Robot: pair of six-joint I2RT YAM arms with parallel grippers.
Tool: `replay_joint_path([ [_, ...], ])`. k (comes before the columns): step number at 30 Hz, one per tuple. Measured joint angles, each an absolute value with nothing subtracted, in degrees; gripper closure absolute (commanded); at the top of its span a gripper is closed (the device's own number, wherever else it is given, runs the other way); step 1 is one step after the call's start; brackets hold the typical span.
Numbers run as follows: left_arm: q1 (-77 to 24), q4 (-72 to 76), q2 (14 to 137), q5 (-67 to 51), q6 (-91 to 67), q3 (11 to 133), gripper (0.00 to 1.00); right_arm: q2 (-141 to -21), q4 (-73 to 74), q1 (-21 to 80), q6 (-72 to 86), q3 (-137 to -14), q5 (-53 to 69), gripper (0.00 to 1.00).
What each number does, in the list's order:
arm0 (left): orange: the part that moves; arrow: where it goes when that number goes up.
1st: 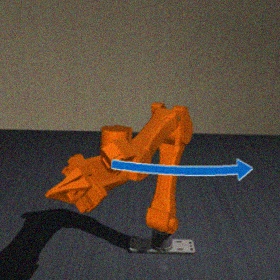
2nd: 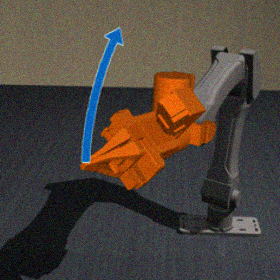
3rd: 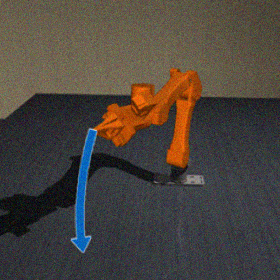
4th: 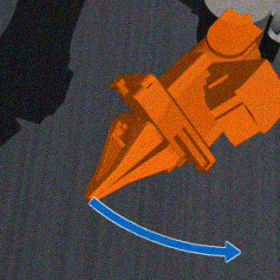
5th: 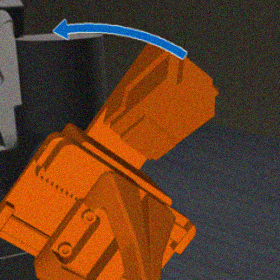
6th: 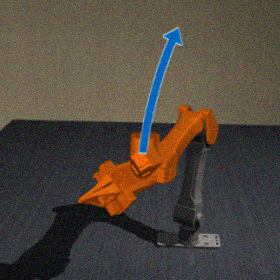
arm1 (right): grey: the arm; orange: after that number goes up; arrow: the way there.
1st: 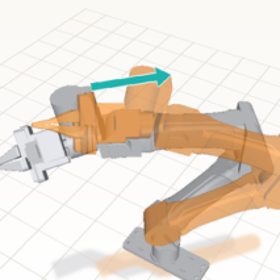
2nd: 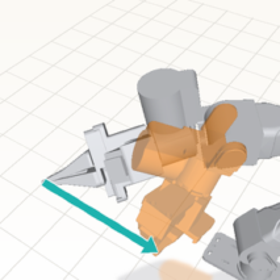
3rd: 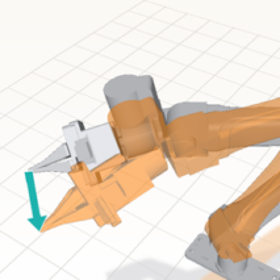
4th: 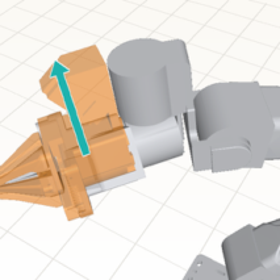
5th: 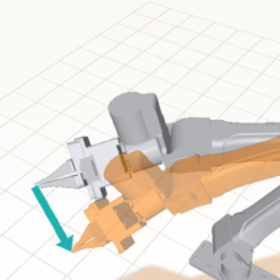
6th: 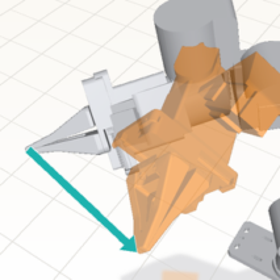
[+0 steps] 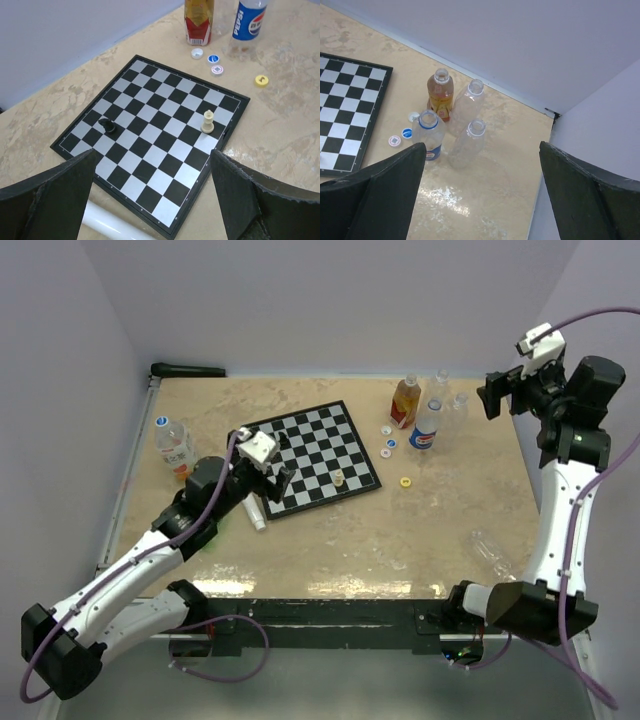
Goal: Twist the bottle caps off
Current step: Reset both arms
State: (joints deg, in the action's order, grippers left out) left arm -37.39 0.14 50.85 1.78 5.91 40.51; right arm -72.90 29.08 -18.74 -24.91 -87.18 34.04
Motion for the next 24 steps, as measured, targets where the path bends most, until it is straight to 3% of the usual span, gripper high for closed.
replay_joint_path([
  [9, -33.8, -4.5, 51.6, -0.4, -3.9, 50.8, 0.0, -62.6, 30.0, -19.6, -15.2, -85.5, 35.6, 0.02],
  [24, -33.8, -9.1, 50.6, -0.8, -5.0, 54.1, 0.0, -48.9, 30.0, -19.6, -4.8, -78.1, 25.4, 0.02],
])
